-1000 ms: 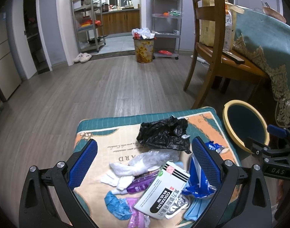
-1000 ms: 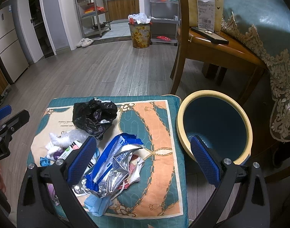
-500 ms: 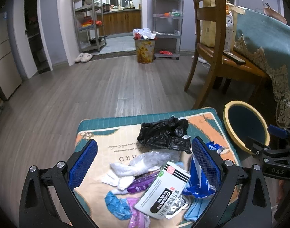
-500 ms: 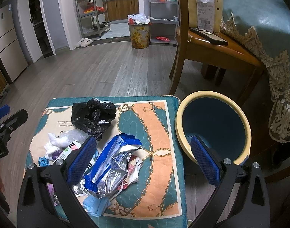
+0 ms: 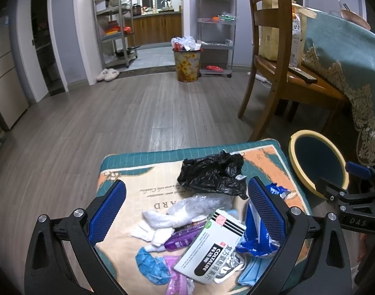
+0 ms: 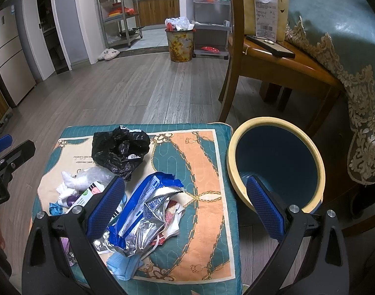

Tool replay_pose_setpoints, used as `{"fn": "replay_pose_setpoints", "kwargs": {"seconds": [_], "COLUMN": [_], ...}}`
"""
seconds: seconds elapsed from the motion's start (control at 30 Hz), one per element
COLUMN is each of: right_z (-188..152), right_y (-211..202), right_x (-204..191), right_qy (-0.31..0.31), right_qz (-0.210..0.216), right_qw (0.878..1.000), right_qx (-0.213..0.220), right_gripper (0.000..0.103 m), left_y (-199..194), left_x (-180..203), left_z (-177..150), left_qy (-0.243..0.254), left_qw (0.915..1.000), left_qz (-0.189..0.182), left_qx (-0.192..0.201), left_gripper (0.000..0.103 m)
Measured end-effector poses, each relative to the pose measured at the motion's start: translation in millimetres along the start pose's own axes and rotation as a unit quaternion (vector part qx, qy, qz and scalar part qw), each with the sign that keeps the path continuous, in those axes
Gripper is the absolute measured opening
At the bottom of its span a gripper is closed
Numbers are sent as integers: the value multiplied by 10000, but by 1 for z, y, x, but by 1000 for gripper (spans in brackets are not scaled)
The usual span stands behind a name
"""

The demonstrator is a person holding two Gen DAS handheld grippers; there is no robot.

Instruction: Collect trash

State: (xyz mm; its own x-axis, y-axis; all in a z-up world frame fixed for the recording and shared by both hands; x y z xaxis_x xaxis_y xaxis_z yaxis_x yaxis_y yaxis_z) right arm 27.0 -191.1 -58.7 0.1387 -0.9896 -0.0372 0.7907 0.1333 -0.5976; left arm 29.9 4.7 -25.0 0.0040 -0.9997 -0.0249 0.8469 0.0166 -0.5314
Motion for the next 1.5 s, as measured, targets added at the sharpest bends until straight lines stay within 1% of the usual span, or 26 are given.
{"fn": "replay_pose_setpoints", "kwargs": {"seconds": [0.6,0.73,0.8,0.87,0.93,1.03,1.1,1.13,1.17,1.23,1.3,1.33,1.37,1.4,1.5], "right_z": [-2,-2,2,3,1,-11,-21,-25,-29,-35,-40,-42,-45,-47,-54], "right_y": [4,10,16,23,33,54,68,71,76,84,94,97,101,104,110], "right_x": [-2,-3,0,4,6,5,0,-2,-5,-12,-19,-20,-22,-23,-19], "right_qy": [9,38,-1,2,111,254,362,385,385,406,460,482,519,567,831], "right_qz": [-8,232,211,172,256,388,502,545,580,659,739,737,741,739,725], "right_qw": [10000,9997,9998,9998,9996,9985,9966,9961,9957,9949,9935,9930,9921,9913,9879], "right_qx": [-73,-113,-10,38,-5,-283,-535,-581,-611,-653,-739,-788,-869,-929,-1094], "right_gripper": [97,97,97,97,97,97,97,97,97,96,83,75,70,68,49], "left_y": [0,0,2,8,20,43,56,61,66,78,87,91,93,97,105], "left_x": [-1,0,1,3,4,9,11,12,11,7,1,-3,-5,-7,-6], "left_z": [0,2,5,9,12,12,9,6,4,-2,-4,-5,-6,-6,-7], "left_qy": [-11,35,47,169,305,497,749,842,893,805,483,334,217,131,171], "left_qw": [10000,10000,9997,9995,9991,9986,9969,9961,9957,9967,9985,9990,9991,9991,9990], "left_qz": [-7,-54,-145,-110,18,-5,29,32,9,-91,-243,-293,-341,-369,-394], "left_qx": [4,50,184,257,287,189,234,246,228,112,-28,-102,-137,-130,-97], "left_gripper": [99,99,99,99,99,99,98,99,99,99,99,99,98,98,98]}}
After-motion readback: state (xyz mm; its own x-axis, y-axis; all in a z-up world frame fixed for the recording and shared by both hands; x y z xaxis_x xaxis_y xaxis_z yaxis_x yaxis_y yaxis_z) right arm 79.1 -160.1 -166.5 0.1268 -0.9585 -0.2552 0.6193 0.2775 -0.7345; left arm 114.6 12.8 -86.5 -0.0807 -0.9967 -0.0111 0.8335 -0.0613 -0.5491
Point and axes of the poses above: each gripper's, at about its wrist camera, not at the fingertips, and y roughly the way its jaws point, x to its right, z to its top, the point moved 4 cm from there along y, roughly the way its jaws point, and after that the axes turned 12 degrees about x, right-handed, at the moved point
